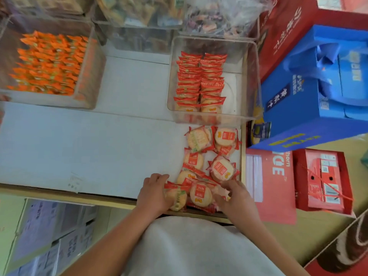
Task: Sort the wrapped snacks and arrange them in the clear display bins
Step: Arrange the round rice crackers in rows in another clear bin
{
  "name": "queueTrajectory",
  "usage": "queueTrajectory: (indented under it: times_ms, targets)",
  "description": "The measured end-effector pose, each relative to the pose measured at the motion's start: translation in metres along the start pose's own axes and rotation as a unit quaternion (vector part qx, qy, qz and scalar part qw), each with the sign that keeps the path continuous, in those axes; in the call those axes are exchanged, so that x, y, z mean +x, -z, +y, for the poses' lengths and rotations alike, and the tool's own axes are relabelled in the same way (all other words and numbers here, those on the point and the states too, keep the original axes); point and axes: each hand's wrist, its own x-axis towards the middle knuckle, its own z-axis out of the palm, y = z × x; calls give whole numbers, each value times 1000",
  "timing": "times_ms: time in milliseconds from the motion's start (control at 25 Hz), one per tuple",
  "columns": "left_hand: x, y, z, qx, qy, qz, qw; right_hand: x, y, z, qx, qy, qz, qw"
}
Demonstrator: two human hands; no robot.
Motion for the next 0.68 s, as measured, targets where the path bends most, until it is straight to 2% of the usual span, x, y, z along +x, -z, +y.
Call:
queueTrajectory:
  times_ms: [120, 240, 320, 520, 600, 680]
  targets:
    - [4, -3, -1, 4, -13, -15, 1000, -7, -25, 0, -38, 35, -7, 999]
    - [7, 1, 1, -65, 4, -15, 998, 4, -42, -6, -139, 31, 0, 990]
    - [8, 1, 3, -93, 1, 4, 996, 10, -49, -7, -161, 21, -1, 987]
    - [13, 12, 11, -162, -8, 82, 983, 19, -42, -13, -76, 13, 35, 996]
    - [11, 21, 17, -198, -8, 89, 976, 19, -28, -19, -44, -7, 53, 998]
    - [8, 33, 27, -240, -5, 93, 966, 18, -11, -28, 65, -51, 35, 996]
